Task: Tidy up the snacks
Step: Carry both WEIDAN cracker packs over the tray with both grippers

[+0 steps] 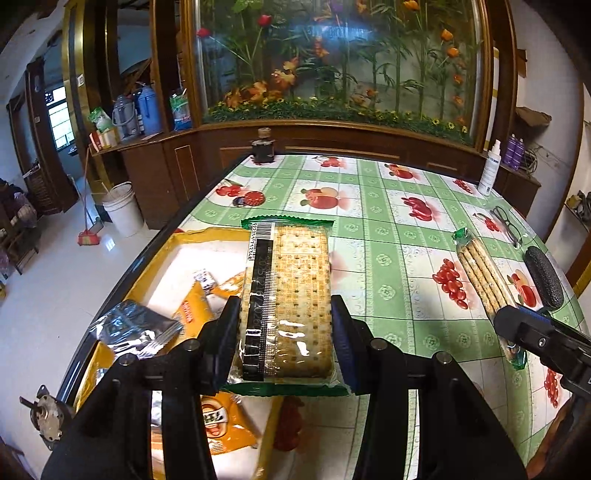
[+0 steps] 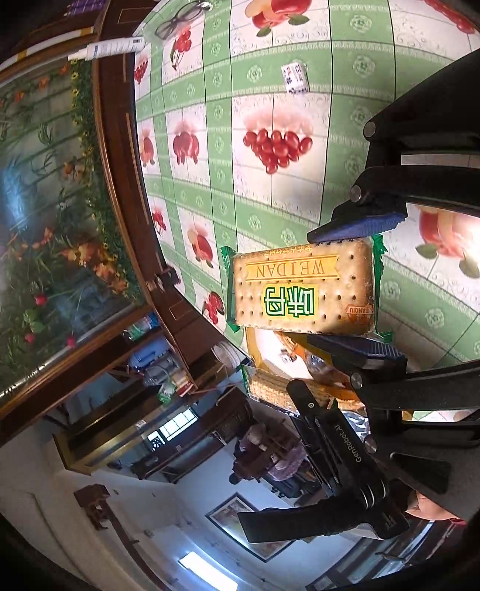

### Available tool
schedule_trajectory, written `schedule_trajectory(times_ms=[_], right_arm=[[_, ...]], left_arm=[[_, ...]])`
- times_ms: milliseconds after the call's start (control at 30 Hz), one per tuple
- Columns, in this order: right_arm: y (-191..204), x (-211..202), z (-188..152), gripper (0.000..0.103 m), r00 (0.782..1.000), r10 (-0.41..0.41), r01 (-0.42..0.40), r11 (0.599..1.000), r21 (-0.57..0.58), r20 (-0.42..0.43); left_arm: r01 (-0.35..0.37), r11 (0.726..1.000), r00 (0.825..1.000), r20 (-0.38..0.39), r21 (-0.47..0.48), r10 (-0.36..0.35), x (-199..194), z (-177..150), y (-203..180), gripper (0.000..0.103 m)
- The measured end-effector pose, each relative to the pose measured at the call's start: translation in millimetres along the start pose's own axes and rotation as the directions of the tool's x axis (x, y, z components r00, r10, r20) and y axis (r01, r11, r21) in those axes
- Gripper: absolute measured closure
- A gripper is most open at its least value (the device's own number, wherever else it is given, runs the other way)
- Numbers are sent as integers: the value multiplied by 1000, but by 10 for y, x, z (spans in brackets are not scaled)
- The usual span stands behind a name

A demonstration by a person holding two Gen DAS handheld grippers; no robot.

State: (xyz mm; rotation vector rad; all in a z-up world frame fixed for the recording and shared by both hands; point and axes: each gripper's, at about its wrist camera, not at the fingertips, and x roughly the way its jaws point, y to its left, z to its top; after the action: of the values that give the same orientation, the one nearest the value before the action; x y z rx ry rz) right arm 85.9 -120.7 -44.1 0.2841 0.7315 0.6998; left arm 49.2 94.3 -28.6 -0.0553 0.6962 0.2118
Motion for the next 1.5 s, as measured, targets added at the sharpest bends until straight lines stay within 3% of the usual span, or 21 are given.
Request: schedule_trajectory(times_ms=[933, 1200, 1500], right_arm=[[760, 542, -175, 56, 989, 74, -89, 989, -116, -128], [943, 897, -138, 56, 982, 87, -111, 984, -137, -168], [1125, 1525, 55, 56, 976, 67, -101, 982, -159, -207]], left_arm=[[-59, 987, 998, -3, -149, 59, -87, -213, 845, 58], [-87, 974, 996, -39, -207, 81, -13, -295, 1161, 57], [-81, 978, 995, -71, -194, 68, 97, -347, 1162, 57]])
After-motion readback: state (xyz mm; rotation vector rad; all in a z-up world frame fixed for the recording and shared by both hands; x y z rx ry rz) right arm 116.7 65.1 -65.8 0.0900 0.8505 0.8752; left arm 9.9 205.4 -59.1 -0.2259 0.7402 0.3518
